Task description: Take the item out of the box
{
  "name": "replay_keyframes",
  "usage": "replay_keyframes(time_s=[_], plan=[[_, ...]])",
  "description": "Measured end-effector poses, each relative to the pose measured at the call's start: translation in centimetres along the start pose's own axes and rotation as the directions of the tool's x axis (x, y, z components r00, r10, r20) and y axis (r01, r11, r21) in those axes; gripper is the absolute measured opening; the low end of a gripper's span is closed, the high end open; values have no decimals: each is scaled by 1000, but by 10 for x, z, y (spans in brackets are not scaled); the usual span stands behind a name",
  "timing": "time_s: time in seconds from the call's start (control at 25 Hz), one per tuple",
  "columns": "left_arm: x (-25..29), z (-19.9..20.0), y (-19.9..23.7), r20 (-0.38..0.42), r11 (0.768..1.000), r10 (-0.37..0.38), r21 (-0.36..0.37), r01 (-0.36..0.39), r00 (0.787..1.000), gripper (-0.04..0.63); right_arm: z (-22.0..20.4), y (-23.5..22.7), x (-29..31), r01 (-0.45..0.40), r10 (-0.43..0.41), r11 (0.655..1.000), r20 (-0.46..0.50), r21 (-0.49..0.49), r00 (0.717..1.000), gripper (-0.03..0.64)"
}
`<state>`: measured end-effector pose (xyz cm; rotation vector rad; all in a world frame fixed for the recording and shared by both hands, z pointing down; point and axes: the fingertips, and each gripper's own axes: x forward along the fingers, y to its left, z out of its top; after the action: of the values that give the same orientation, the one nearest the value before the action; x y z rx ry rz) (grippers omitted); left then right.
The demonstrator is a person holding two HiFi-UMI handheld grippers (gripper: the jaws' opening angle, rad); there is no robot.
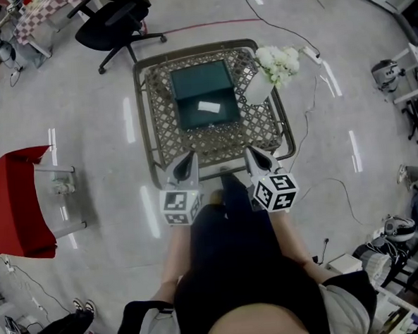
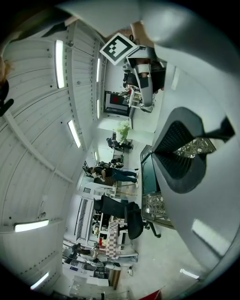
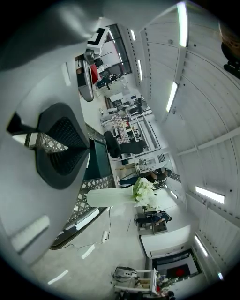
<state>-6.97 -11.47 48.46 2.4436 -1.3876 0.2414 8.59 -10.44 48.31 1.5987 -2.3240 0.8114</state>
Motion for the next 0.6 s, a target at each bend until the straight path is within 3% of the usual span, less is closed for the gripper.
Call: replay_keyframes(time_s=[0.6], plan=[[29, -4, 16, -35, 999, 40, -30, -41, 999, 8, 6, -14, 30, -41, 38, 998, -64, -37, 997, 2]])
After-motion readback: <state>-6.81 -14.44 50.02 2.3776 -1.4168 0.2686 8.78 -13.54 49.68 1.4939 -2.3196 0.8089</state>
